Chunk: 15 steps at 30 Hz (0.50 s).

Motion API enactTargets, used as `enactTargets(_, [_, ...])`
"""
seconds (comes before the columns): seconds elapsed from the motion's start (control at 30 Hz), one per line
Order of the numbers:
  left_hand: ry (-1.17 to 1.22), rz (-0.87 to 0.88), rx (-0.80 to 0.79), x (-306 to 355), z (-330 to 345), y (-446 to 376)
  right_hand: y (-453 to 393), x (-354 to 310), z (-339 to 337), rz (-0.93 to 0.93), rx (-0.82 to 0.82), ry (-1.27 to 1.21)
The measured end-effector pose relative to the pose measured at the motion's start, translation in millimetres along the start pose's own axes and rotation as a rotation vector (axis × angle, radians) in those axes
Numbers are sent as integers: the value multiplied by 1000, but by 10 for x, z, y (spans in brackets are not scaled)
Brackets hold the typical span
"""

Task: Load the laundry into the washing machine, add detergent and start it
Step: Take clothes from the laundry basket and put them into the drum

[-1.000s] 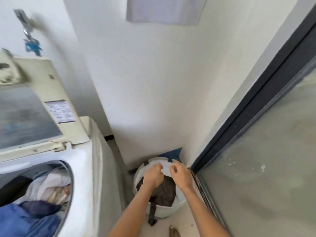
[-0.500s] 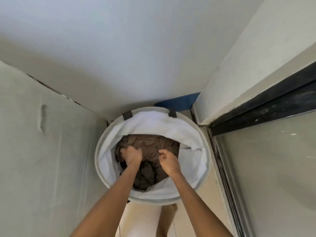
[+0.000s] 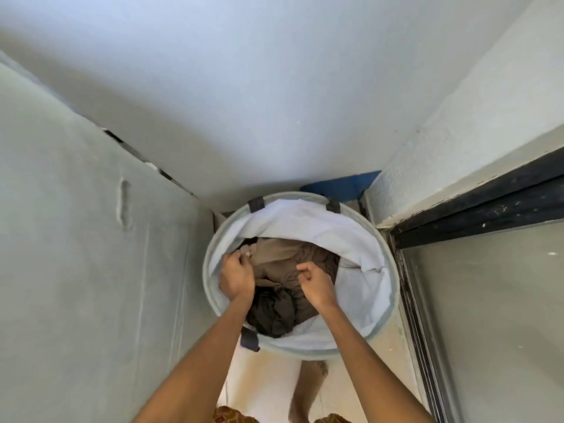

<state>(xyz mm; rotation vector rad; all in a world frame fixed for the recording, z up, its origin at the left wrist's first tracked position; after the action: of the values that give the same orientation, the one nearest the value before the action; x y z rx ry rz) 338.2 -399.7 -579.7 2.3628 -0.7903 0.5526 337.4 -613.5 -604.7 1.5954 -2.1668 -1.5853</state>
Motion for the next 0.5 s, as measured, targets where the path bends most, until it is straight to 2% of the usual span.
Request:
enactTargets(0.13, [-37, 165, -6, 571, -521, 410, 462, -630, -268, -59, 24, 47])
enactTargets(0.23, [145, 163, 61, 902, -995, 572, 777, -956, -396, -82, 28, 123])
enactTargets(0.3, [281, 191, 49, 1161, -1252, 537, 934, -1032, -421, -75, 0, 233])
enactTargets(0.4, [305, 356, -138, 1603, -1402, 443, 1044, -966, -390, -20, -35, 291])
enactTargets(0.5, [12, 478, -469, 1595, -1045, 486, 1013, -786, -279, 31, -36, 296])
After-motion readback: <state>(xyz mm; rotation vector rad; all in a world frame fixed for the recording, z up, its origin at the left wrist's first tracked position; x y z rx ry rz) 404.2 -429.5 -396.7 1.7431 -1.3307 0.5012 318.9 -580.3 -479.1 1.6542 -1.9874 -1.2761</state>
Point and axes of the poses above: each hand's wrist, its own y-axis away from the middle knuckle, its own z-axis out of the palm, x = y × z, the point moved 8 cm from there along -y, towards the middle knuckle, and after that the axes turned 7 degrees about y, right-handed, at the moved point
